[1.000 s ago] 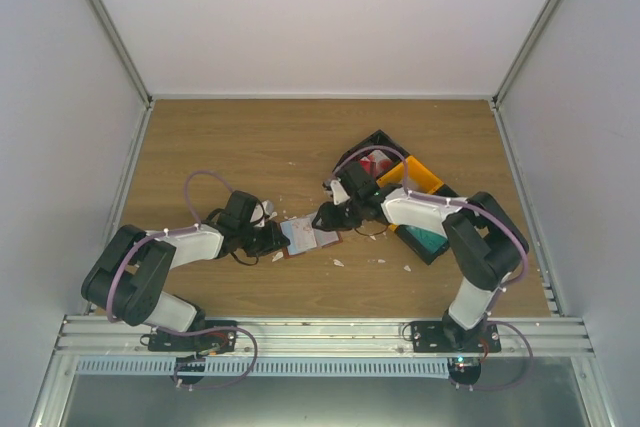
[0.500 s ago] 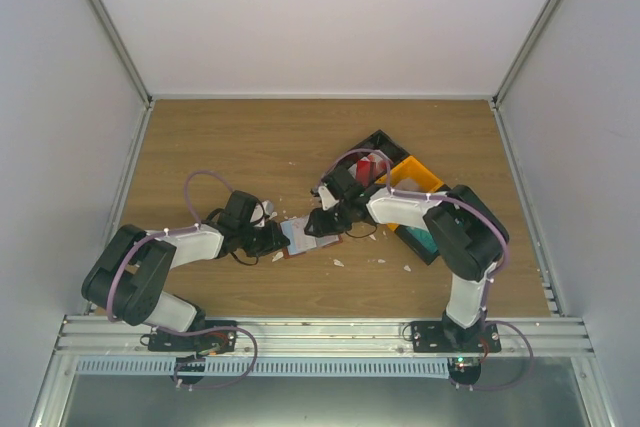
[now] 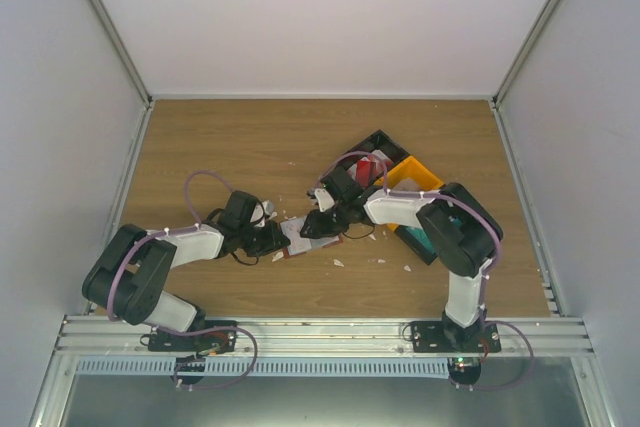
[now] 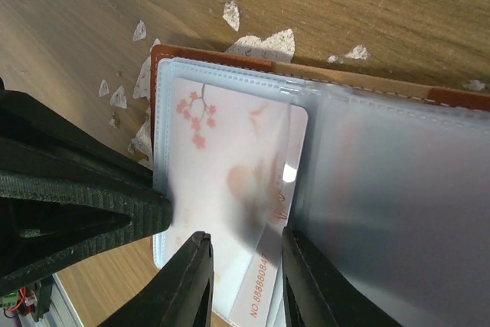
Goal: Put the credit cards into the card holder
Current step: Insert the credit card into the card holder.
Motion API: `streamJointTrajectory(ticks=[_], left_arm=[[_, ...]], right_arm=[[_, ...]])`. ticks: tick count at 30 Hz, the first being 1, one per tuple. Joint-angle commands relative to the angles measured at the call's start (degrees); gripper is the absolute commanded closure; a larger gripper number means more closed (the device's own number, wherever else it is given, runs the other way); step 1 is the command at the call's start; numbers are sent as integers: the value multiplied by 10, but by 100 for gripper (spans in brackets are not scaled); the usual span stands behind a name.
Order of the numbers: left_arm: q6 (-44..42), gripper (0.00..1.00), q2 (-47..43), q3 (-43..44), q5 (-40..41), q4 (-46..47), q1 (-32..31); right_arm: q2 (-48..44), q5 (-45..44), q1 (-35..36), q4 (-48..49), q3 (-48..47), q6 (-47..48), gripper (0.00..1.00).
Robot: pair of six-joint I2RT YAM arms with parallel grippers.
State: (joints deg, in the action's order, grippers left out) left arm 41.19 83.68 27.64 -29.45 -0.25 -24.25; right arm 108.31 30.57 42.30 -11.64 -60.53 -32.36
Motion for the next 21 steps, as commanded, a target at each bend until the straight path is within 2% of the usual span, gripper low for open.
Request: streamJointTrajectory(ticks=[1, 6, 12, 21], left_arm=[[-1, 87, 18, -10, 18, -7, 0], [-2, 87, 16, -7, 19, -8, 0], [-3, 80, -6, -2, 36, -20, -1], [-42, 44, -120, 23, 95, -78, 1]], right_arm=[[17, 44, 7, 31, -5, 1, 74], [6, 51, 6, 32, -5, 0, 73], [-55, -64, -3, -29, -20, 22, 64], [-190, -278, -36, -63, 26, 22, 55]])
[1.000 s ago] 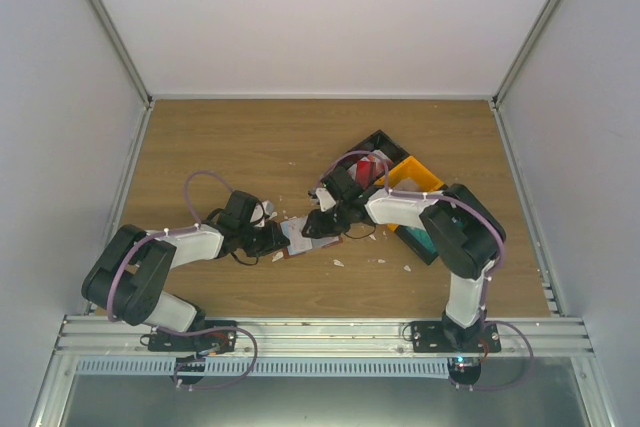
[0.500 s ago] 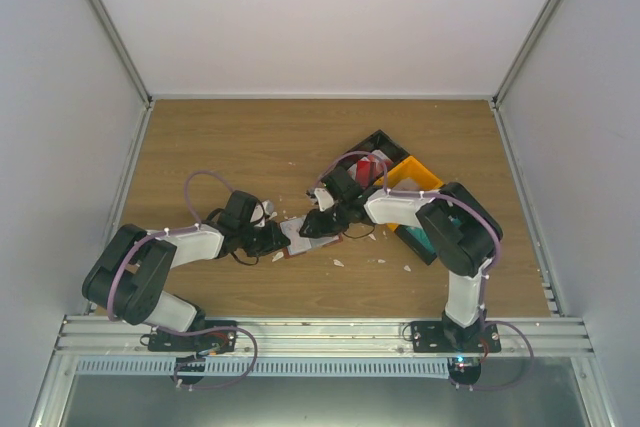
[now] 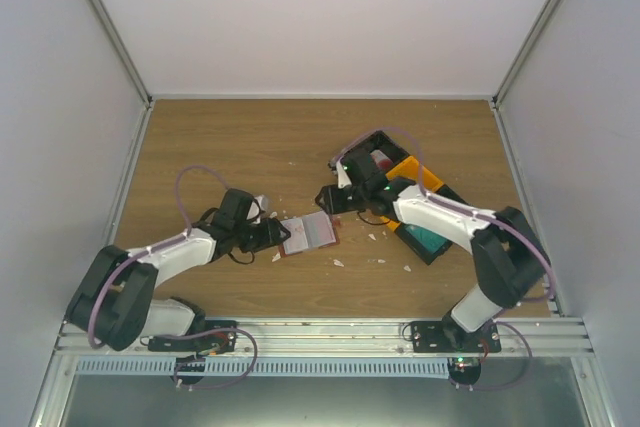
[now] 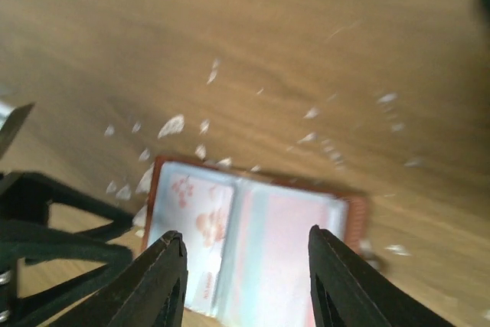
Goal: Put the credit cards into the card holder
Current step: Insert the credit card into the card holder, then adjust the storage box at the center of the board.
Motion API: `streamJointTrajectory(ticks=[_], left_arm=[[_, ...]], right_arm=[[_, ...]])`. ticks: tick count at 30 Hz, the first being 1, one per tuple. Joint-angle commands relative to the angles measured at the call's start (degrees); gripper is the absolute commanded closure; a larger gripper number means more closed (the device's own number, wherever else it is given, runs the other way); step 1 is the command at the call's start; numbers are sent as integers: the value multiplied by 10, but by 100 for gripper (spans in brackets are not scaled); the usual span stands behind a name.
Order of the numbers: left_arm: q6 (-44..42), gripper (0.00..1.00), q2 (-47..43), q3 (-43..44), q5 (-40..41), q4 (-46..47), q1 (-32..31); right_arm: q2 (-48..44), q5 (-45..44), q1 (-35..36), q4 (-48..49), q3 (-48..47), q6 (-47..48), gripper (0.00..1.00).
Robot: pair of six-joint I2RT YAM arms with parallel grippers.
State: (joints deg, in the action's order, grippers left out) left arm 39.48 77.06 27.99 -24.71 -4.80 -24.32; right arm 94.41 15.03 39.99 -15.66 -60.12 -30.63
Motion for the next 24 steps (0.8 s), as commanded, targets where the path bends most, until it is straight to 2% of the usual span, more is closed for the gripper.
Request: streamJointTrajectory(ticks=[1, 3, 6, 10, 14, 17, 21, 24], left_arm=[[-29, 40, -68, 24, 58, -41, 2], [-38, 30, -98, 32, 78, -58, 2], [-52, 23, -142, 43, 102, -75, 2], [-68, 16, -188, 51, 123, -73, 2], [-75, 1, -214, 50, 123, -55, 2], [-83, 1, -210, 50, 111, -42, 3], [-84, 1, -194, 47, 67, -17, 3], [-76, 1, -187, 27, 3, 36, 2]], right_arm=[[-63, -142, -18, -30, 23, 5, 54], [-90, -174, -27, -49, 23, 15, 53], [-127, -205, -47, -81, 17, 58, 48], [-156, -201, -78, -147, -7, 129, 44], [-168, -194, -121, -218, -20, 150, 42], [-180, -209, -156, -263, -20, 128, 41], [-217, -227, -199, -330, 6, 53, 40], [-230, -255, -209, -404, 17, -10, 50]])
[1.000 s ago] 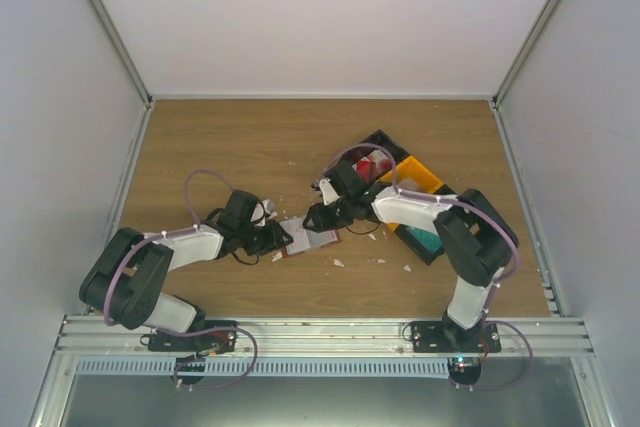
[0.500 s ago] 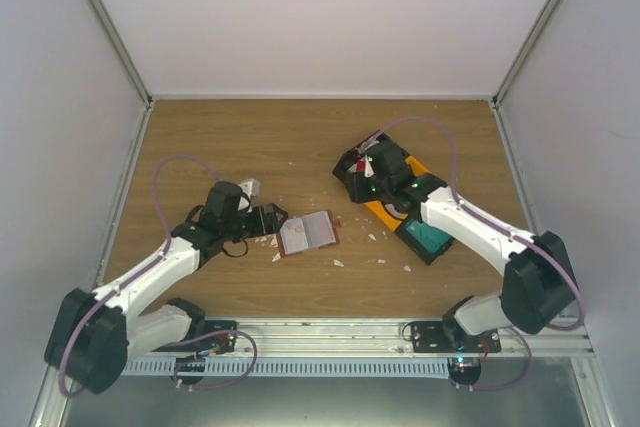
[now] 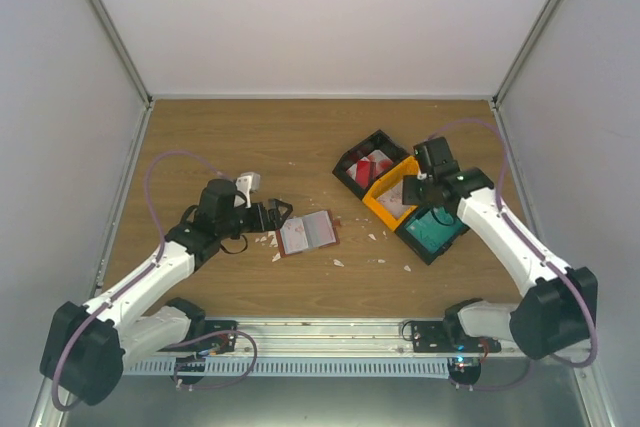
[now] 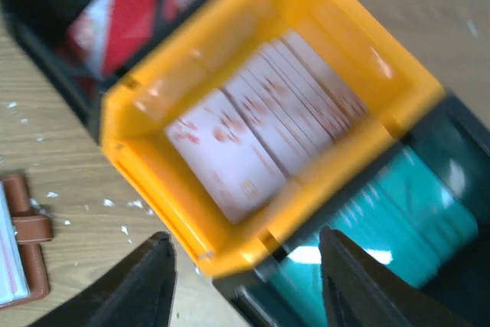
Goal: Put the credit cards into the card holder
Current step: Adjust the storage box at the center of the board.
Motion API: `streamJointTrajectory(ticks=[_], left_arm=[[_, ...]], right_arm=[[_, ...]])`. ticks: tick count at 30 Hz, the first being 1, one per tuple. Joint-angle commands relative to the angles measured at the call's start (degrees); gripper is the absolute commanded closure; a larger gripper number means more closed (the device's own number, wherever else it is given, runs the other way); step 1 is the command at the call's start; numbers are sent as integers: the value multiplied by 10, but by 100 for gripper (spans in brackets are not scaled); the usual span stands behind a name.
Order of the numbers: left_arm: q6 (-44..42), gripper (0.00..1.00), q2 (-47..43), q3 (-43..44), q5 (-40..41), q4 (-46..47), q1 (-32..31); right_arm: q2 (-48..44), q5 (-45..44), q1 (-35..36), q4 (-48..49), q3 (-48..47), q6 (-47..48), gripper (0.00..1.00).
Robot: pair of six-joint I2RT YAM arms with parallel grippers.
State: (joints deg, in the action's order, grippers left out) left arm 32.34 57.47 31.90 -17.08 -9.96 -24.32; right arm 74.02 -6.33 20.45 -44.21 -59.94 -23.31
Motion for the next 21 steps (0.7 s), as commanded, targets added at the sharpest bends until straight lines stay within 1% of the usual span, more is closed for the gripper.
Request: streamJointTrajectory(ticks=[1, 2, 4, 7, 9, 12, 15, 21], left_arm=[[-1, 1, 13, -17, -91, 97, 3], [3, 1, 19, -21, -104, 119, 3], [5, 1, 31, -22, -118, 133, 3], [0, 1, 47, -15, -116, 129, 3], [-5, 1, 53, -11, -114, 125, 3], [-7, 1, 53, -10, -112, 124, 3], [-8, 1, 52, -11, -112, 123, 3], [-8, 1, 46, -14, -98, 113, 3]], right_arm=[[-27, -51, -13, -139, 20, -99, 53], [-28, -62, -13, -152, 28, -114, 55], [-33, -72, -14, -157, 52, -134, 58], [-25, -69, -14, -141, 79, -141, 62], [-11, -69, -14, -123, 85, -135, 62], [15, -52, -31, -82, 86, -103, 60], [47, -32, -51, -40, 80, -67, 60], [106, -3, -61, 10, 59, -18, 59]])
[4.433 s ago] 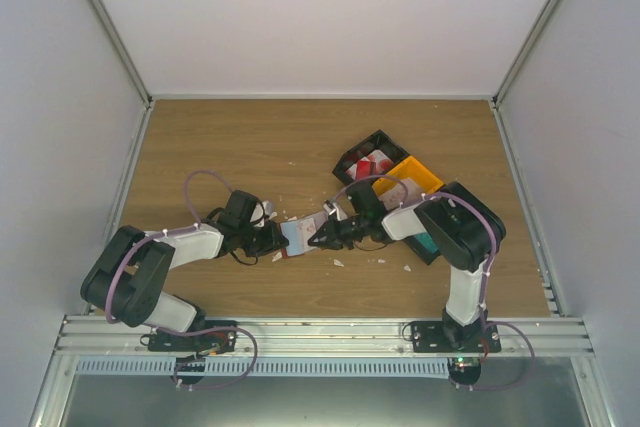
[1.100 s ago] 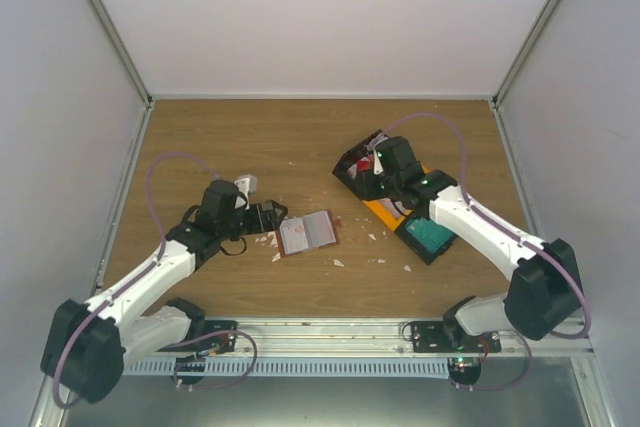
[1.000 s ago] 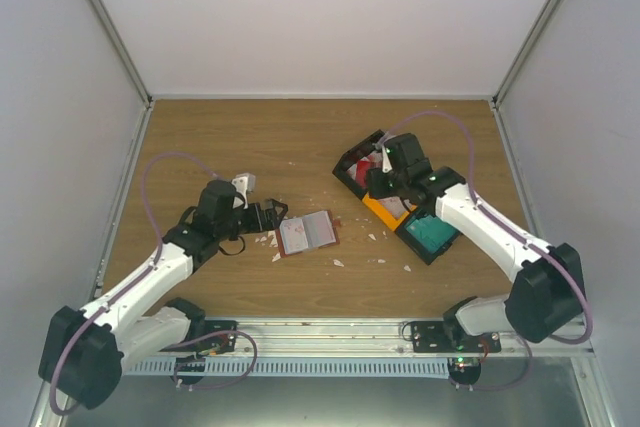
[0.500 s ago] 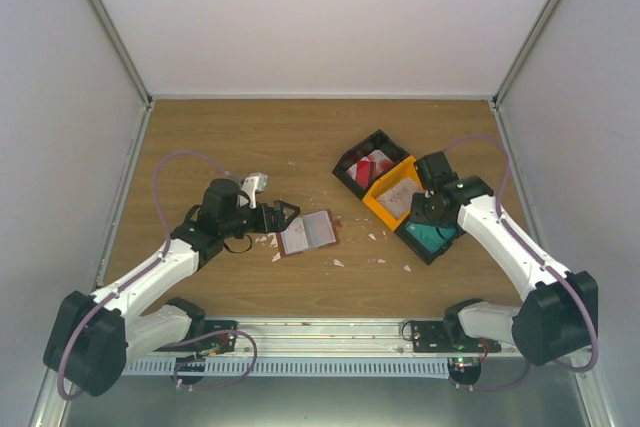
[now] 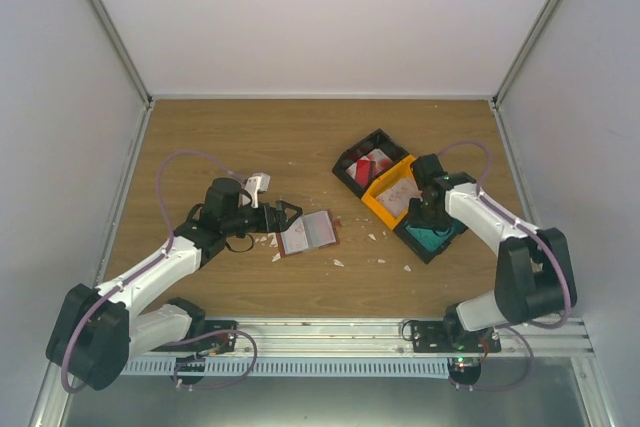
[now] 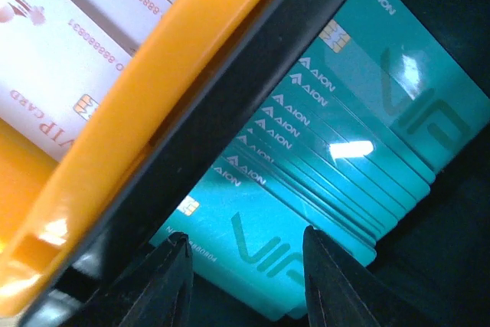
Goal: Put the credit cards into the card holder
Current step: Adjust the storage box at the center of the board.
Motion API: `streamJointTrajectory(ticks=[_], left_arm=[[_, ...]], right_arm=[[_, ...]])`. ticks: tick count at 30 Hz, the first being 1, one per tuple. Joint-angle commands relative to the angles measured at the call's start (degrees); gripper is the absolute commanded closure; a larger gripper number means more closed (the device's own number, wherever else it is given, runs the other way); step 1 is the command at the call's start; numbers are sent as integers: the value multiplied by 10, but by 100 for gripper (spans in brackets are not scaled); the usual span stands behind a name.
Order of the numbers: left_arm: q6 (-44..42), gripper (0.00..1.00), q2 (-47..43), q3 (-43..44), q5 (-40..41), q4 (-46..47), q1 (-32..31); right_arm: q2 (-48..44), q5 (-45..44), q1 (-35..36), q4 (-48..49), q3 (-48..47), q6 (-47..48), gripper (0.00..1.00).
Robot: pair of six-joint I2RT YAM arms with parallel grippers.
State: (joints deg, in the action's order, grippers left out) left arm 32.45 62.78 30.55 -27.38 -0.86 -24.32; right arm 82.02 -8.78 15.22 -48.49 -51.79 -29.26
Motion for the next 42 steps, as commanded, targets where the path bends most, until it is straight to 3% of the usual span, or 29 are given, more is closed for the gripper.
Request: streamJointTrajectory(ticks=[1, 14, 19, 24, 29, 42], left_arm=[[-9, 1, -7, -1, 7, 21, 3], [-3, 1, 2, 2, 11, 14, 3], [-1, 1, -9, -13, -49, 66, 1], [-4, 2, 1, -3, -48, 66, -2], [-6, 3, 8, -2, -46, 59, -2], [-6, 4, 24, 7, -39, 56, -2]], right_arm=[[33, 22, -10, 57, -27, 44, 59], [87, 54, -20, 124, -37, 92, 51], [90, 84, -35, 123, -17, 110, 50], [103, 119, -35, 126, -20, 114, 51], [124, 123, -35, 111, -24, 108, 58], [76, 160, -35, 100, -24, 104, 81]])
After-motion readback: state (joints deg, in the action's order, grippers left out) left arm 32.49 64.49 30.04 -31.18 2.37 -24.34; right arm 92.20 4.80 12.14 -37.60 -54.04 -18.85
